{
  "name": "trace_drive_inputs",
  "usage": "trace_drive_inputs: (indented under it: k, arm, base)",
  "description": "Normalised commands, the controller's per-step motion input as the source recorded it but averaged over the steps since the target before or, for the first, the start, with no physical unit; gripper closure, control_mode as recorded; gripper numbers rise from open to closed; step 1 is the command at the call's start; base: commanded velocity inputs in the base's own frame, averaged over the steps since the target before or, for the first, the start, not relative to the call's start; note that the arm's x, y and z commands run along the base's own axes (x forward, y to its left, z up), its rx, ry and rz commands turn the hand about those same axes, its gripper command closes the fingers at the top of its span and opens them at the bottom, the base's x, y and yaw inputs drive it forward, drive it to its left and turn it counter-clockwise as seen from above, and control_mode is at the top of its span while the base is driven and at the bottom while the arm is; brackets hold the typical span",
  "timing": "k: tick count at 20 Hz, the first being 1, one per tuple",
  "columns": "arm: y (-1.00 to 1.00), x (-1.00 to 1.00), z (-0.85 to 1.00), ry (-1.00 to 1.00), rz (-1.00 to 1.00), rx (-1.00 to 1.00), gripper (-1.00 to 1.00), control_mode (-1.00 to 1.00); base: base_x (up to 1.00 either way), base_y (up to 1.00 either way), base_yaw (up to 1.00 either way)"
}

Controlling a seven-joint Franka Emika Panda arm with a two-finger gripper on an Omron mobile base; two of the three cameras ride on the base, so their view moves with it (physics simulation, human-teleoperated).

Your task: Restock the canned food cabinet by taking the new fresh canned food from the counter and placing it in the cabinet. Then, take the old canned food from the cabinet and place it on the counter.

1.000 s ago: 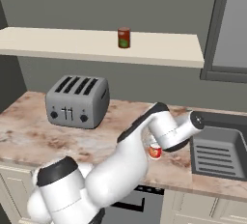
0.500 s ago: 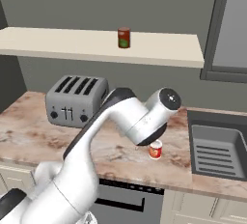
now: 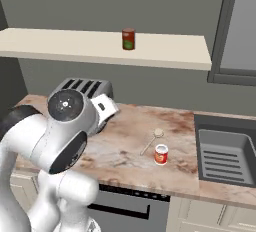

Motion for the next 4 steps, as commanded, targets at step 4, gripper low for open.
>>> trace_drive_inputs:
  k: [4]
  arm:
    - [1.0,-1.0,0.54,-0.21,0.0,-0.29,-1.0,-1.0]
  base:
    - [0.0,0.0,0.0]
